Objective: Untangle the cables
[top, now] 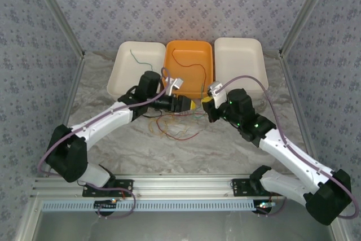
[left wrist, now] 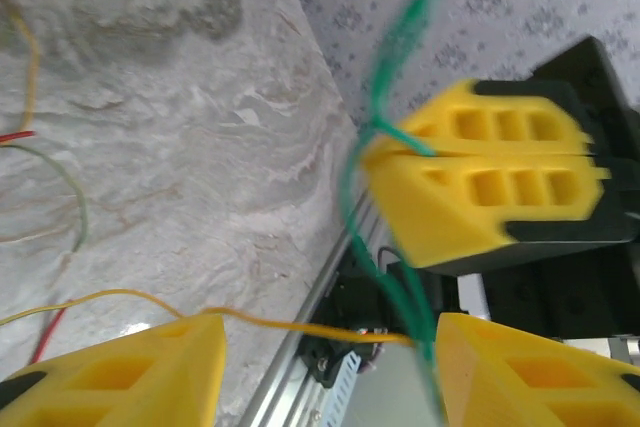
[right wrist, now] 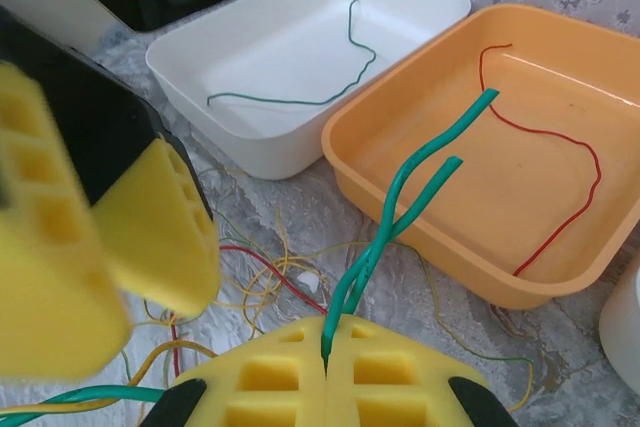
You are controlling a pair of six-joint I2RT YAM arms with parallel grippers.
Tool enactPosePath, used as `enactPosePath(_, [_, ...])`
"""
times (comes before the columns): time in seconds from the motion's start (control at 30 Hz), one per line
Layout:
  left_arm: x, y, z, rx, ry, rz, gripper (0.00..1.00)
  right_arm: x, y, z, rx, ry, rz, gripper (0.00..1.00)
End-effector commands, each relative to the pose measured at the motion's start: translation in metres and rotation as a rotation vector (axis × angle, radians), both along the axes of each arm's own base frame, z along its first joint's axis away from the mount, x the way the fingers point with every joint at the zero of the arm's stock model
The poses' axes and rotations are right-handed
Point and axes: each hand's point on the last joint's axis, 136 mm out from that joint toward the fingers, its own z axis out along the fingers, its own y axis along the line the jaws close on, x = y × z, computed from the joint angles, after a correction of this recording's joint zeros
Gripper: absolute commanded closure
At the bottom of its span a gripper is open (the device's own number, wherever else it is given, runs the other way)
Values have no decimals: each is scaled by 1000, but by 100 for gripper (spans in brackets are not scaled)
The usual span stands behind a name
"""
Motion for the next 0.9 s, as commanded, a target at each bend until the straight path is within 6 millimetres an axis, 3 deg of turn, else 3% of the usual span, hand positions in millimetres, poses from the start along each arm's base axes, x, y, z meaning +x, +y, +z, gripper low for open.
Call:
enactPosePath(0.0, [-17,-10,12,9,-41,-88,44,6,2,12,-32,-50,-16,100])
enactPosePath(0.13, [-19,-13,-1,49,-22,-110,50,7,5,15,-27,-52,-10,100])
enactPosePath(0.4, [-8,-12,-19,110,-21,-82,53,1,7,21,-7,-51,9,100])
enactPosePath(0.47, [-5,-13,-19,103,-24,-74,62,0,7,21,-8,-49,10,100])
enactPosePath(0.63, [0,-14,-11,84,-43,-43,97,0,6,19,-7,-45,8,100])
enactPosePath(0.87, [33,15,0,22,-66,224,100,-1,-2,13,52,-23,-53,100])
